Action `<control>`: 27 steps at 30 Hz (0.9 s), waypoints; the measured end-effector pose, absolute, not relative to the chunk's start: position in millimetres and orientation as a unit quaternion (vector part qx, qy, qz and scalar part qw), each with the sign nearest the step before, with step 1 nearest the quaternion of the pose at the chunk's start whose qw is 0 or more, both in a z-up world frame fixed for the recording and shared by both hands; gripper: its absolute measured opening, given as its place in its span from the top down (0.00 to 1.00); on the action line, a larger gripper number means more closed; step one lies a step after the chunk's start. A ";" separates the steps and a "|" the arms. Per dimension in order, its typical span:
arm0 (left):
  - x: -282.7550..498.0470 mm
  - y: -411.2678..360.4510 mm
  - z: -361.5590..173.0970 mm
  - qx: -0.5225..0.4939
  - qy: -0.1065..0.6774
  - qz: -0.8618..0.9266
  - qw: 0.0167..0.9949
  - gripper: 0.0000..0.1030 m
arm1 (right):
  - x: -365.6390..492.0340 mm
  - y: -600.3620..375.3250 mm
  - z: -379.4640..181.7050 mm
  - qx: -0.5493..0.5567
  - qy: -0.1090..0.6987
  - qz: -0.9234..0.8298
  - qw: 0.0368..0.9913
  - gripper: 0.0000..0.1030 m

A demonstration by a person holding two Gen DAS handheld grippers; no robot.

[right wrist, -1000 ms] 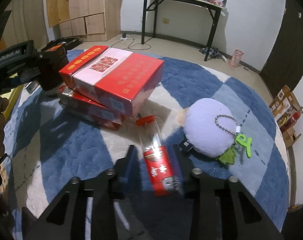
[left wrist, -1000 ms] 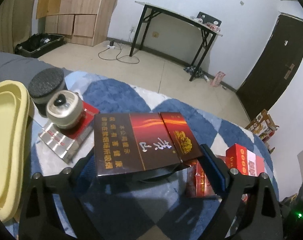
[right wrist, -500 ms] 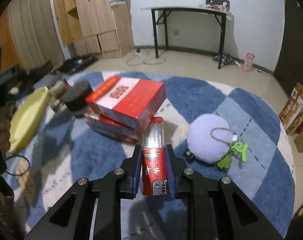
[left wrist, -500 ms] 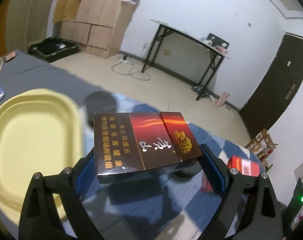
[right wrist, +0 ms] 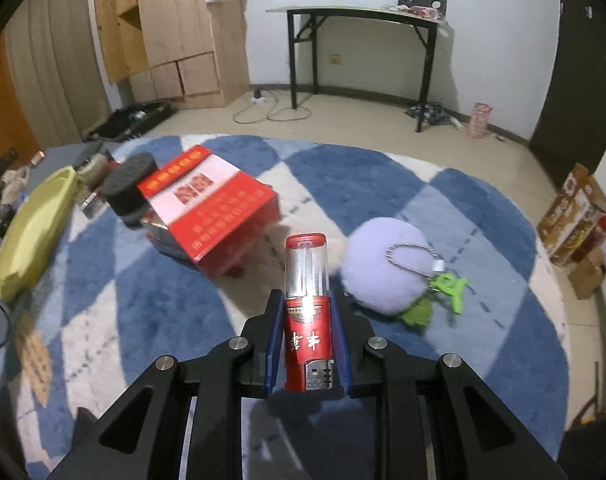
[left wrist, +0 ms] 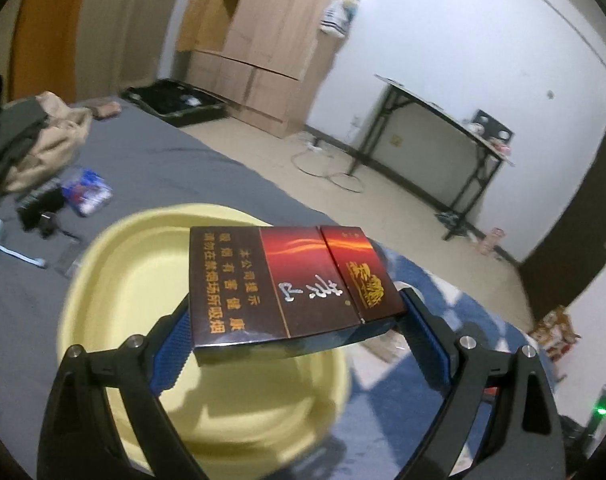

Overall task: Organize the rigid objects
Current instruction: 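Carry the brown box and red lighter into the yellow tray and release both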

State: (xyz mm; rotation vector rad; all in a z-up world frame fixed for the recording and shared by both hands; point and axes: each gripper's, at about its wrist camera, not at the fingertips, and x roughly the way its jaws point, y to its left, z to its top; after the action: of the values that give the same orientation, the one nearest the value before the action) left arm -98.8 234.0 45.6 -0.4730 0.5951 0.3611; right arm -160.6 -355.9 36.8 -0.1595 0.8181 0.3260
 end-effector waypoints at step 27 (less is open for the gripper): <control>-107.9 324.3 -31.6 -0.255 0.407 0.232 0.846 0.09 | -200.9 83.7 40.2 -0.308 0.392 0.478 0.723 0.79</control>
State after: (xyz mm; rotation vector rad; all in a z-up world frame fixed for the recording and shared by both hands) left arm -107.9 324.3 -31.6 -0.5385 0.8586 0.4899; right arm -200.9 83.7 40.2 -0.6803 0.8667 1.0564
